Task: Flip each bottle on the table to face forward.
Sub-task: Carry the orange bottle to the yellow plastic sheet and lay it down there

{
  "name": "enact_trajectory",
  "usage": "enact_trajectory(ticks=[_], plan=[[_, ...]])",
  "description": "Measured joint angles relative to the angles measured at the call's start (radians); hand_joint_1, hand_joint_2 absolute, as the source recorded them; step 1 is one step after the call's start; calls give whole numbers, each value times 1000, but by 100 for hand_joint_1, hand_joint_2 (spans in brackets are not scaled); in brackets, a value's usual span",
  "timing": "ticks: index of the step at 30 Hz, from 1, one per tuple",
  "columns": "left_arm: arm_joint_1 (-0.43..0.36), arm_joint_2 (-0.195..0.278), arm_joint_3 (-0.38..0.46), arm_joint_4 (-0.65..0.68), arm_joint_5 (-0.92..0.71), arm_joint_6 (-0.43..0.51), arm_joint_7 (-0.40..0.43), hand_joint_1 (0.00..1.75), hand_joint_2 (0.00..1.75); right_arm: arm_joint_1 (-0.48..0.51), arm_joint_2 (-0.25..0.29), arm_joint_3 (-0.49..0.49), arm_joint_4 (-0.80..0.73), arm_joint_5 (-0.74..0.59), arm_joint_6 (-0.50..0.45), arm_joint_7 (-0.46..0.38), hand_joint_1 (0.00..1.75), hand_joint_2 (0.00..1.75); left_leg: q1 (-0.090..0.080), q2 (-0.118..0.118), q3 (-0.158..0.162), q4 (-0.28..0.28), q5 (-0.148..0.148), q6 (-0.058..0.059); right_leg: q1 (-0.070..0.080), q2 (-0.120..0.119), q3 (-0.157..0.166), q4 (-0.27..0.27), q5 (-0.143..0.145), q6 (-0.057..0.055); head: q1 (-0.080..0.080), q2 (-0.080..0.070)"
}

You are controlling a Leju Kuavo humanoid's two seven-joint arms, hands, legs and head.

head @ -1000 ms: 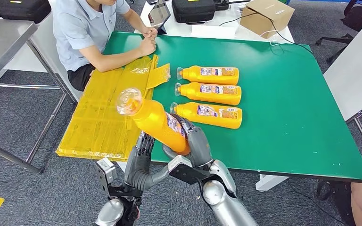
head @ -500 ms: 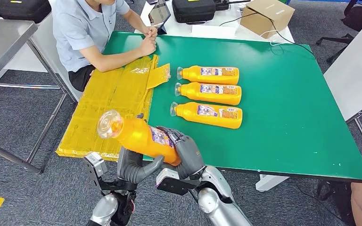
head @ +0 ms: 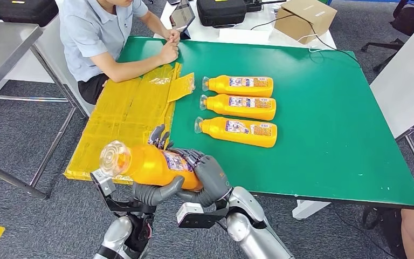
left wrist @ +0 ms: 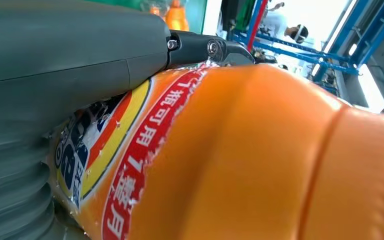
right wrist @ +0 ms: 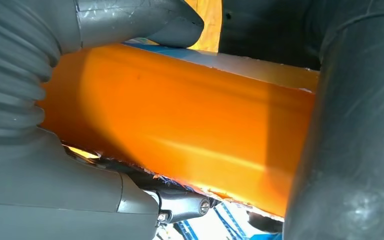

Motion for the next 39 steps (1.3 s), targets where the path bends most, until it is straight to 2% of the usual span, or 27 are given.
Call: enact_trajectory(ticks=[2,3,4,6,7,8,9,12,16,23,34,39], plan=[[-1,0,0,5,11,-13,1,118,175,-5,-1,4,3,-1,0,-3,160,175,0,0,0,0,0,0,0,0,0,0,0,0,0,0],[-1,0,1,8,20,-22,4,152,175,-7,-2,5,4,-2,0,-4,150,175,0,0,0,0,0,0,0,0,0,0,0,0,0,0],[-1,0,2,10,30,-32,8,160,175,-8,-2,5,5,-2,-1,-4,130,175,0,0,0,0,0,0,0,0,0,0,0,0,0,0],[-2,0,4,15,51,-50,20,175,175,-9,-4,5,6,-2,-2,-5,58,175,0,0,0,0,0,0,0,0,0,0,0,0,0,0],[-4,1,6,18,62,-60,27,175,175,-9,-4,5,7,-1,-4,-5,27,175,0,0,0,0,0,0,0,0,0,0,0,0,0,0],[-6,1,9,21,75,-70,36,175,175,-9,-5,6,8,1,-7,-5,7,175,0,0,0,0,0,0,0,0,0,0,0,0,0,0],[-9,1,11,24,91,-82,47,175,175,-8,-6,6,9,4,-11,-6,2,175,0,0,0,0,0,0,0,0,0,0,0,0,0,0],[-21,4,19,36,137,-109,80,175,175,-5,-6,9,14,17,-28,-7,0,175,0,0,0,0,0,0,0,0,0,0,0,0,0,0],[-32,6,28,47,161,-114,95,175,175,0,-6,11,19,28,-54,-3,0,0,0,0,0,0,0,0,0,0,0,0,0,0,0,0],[-37,6,45,57,142,-28,115,175,175,11,-3,15,31,98,-156,41,0,0,0,0,0,0,0,0,0,0,0,0,0,0,0,0],[-38,6,51,58,138,-15,117,175,175,13,0,18,42,108,-172,49,0,0,0,0,0,0,0,0,0,0,0,0,0,0,0,0],[-40,7,52,59,90,52,116,175,175,16,-1,18,46,128,-211,65,0,0,0,0,0,0,0,0,0,0,0,0,0,0,0,0]])
